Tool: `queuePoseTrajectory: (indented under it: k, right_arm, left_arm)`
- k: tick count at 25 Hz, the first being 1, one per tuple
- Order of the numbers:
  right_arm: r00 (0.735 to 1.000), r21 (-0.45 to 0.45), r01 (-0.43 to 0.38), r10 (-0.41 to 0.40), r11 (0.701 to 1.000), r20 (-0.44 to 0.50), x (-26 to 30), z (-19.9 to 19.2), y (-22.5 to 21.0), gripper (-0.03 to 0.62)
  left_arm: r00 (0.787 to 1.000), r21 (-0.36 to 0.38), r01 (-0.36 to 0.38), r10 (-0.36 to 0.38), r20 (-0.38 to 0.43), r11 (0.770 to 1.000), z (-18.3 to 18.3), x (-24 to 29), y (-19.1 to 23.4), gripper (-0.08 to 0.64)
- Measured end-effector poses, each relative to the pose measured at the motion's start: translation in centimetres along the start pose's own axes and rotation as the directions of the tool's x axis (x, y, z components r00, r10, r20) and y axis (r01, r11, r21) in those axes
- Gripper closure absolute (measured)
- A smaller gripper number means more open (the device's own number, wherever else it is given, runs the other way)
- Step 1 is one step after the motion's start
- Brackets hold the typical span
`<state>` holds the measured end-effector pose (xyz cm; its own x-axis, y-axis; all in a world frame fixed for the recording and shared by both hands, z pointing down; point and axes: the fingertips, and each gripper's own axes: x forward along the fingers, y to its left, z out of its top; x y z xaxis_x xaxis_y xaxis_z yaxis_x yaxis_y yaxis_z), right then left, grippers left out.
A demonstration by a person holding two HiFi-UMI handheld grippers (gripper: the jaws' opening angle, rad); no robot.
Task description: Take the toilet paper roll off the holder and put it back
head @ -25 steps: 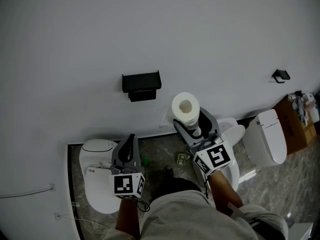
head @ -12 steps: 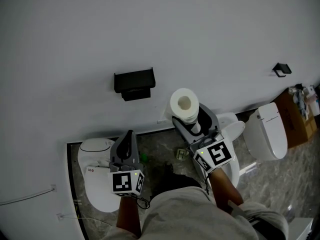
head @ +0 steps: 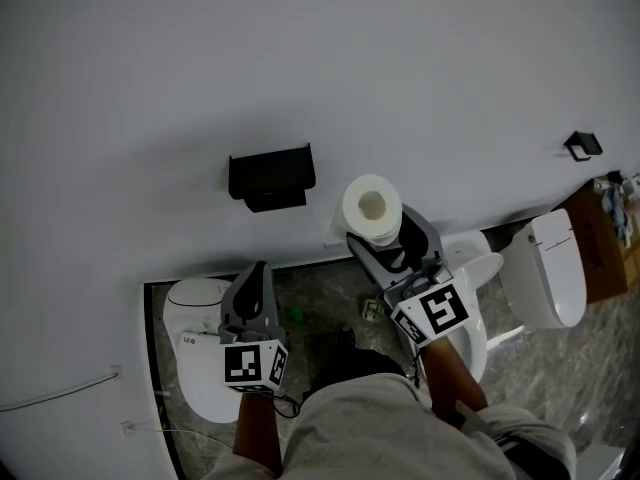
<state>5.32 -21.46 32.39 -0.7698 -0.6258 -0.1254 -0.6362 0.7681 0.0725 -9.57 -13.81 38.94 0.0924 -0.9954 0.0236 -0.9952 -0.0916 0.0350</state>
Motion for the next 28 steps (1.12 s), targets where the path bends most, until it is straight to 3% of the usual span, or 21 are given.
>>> queuePoseTrajectory:
  k: [8,13,19,28]
  right_arm:
    - [0.997,0.035,-0.044,0.042,0.998,0.072,1.6,0.8,-1.7,0.278]
    - [0.993,0.044,-0.061,0.056,0.997,0.106,1.4,1.1,-1.1,0.278]
    - [0.994,0.069,-0.048,0.041,0.996,0.1,4.4,0.9,-5.0,0.278]
    - [0.991,-0.022,-0.002,0.005,1.0,0.13,6.7,3.8,-4.8,0.278]
  left_arm:
    - [0.997,0.043,-0.039,0.042,-0.058,0.998,-1.0,1.0,1.4,0.549]
    - [0.995,0.052,-0.082,0.084,-0.051,0.995,-0.7,0.0,1.9,0.549]
    - [0.993,0.023,-0.083,0.085,-0.08,0.996,-1.0,4.8,2.4,0.549]
    - [0.997,0.007,-0.057,0.057,-0.051,0.998,-1.1,6.4,5.5,0.549]
